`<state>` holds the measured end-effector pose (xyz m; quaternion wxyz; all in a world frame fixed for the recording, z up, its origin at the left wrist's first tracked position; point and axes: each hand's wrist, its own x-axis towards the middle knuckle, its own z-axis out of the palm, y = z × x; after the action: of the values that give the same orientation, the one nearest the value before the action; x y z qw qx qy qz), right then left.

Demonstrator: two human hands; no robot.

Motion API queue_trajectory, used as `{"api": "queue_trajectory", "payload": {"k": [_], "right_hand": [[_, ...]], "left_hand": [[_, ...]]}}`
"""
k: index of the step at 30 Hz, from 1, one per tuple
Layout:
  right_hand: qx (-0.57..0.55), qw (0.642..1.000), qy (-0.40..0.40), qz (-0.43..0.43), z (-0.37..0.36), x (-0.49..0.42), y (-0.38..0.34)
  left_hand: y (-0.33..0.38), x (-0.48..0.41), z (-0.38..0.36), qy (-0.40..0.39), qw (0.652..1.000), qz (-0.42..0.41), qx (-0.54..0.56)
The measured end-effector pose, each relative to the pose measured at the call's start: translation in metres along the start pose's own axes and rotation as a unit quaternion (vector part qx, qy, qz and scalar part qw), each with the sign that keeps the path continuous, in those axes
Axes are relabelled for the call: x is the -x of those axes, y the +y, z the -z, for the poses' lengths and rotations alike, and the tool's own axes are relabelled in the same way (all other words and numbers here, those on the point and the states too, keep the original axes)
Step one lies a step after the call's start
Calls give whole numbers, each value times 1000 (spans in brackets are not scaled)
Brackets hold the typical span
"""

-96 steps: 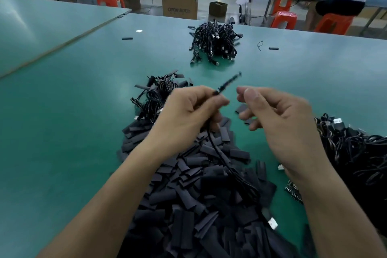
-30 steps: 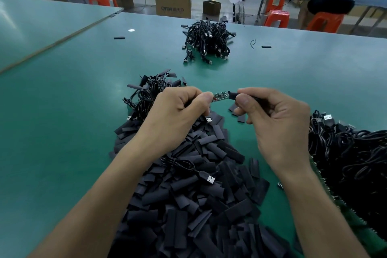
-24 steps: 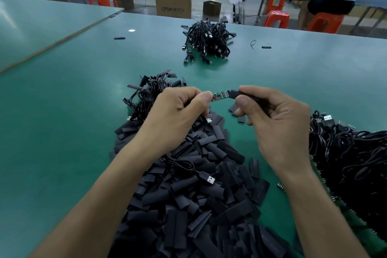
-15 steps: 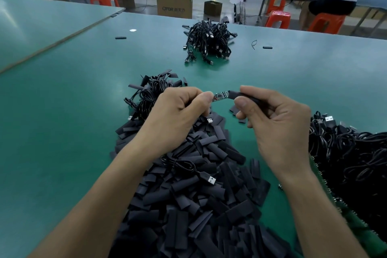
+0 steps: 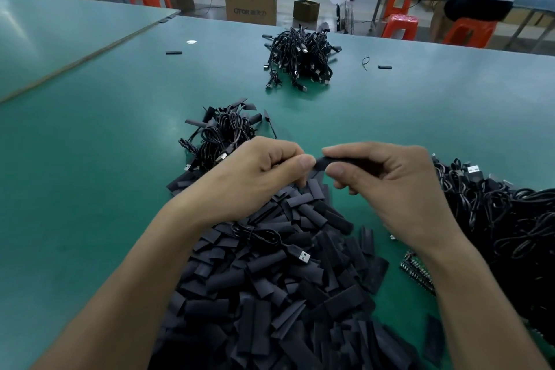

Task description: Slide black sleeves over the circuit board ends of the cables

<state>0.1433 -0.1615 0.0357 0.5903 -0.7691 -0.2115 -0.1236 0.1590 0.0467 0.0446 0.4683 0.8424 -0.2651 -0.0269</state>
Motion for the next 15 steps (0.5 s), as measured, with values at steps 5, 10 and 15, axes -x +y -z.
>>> {"api": "queue_trajectory", "payload": {"k": [5,10,15], "right_hand": [[-14,1000,11,-13,-4,-1,0],[-17,999,28,-32,-5,-2,2],[-39,997,57,-41,-5,-3,2]], "left_hand": [[-2,-2,-3,13,1000,5,-4],[-6,-2,-5,30,999,14,17],[-7,-3,-5,55,997,38,30]]}}
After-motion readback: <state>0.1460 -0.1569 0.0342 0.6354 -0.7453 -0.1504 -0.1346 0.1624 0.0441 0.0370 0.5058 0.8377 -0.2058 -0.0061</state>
